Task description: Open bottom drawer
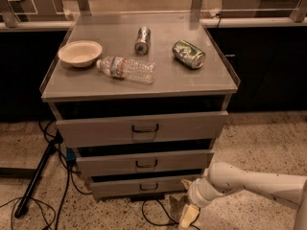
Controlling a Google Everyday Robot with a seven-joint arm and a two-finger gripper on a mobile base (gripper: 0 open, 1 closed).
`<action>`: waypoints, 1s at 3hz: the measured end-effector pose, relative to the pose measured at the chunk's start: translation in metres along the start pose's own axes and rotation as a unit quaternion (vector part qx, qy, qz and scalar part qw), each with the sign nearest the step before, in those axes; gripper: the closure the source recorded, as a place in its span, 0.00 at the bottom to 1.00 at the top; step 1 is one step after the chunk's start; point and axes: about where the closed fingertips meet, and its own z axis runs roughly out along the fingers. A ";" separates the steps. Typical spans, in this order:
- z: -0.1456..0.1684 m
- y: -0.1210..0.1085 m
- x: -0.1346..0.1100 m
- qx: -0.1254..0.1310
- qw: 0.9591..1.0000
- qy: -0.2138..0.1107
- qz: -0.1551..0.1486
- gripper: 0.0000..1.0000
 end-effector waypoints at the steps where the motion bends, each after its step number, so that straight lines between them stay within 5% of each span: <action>1: 0.009 -0.002 0.004 -0.002 1.000 -0.003 0.003 0.00; 3: 0.055 -0.044 0.005 0.001 1.000 -0.017 0.019 0.00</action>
Offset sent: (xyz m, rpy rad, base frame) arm 0.0446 0.0202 -0.0517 0.0706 -0.0234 -0.0383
